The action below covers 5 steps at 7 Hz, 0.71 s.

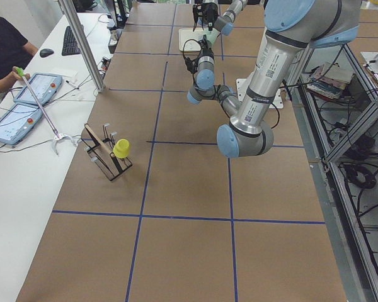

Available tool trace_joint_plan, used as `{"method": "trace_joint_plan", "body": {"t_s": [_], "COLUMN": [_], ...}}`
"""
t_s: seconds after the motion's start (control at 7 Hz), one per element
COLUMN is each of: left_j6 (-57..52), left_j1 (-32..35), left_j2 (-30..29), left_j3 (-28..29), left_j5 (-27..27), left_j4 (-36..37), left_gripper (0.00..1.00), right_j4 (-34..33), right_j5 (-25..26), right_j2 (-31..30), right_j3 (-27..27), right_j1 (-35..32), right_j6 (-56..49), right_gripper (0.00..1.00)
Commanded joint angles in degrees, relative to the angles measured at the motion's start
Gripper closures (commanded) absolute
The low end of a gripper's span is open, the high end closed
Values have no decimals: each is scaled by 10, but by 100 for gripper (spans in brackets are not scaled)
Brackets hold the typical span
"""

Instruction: Left arm grabs green cup and hands to right arm on tray

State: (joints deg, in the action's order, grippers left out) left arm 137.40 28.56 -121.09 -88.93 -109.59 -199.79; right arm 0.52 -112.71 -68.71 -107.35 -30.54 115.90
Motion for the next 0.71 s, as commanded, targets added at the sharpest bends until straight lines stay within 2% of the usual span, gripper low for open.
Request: {"method": "trace_joint_plan", "body": {"t_s": [0.0,0.29,0.57], "left_j6": [-1,-6,-18], "left_j1": [1,7,33], "left_j2": [1,20,59], "left_j3": [-3,-6,-5], "left_j5": [1,3,56], "left_j4": [1,0,3], "left_gripper": [0,0,0], "right_j4": [0,0,-1], "right_j5": [0,0,-2], "right_j2": [-1,-2,-26], "right_j3": [-1,-2,-1], "right_j1": [0,-1,-4], "right_j6": [3,4,3], "right_gripper": [100,100,100]}}
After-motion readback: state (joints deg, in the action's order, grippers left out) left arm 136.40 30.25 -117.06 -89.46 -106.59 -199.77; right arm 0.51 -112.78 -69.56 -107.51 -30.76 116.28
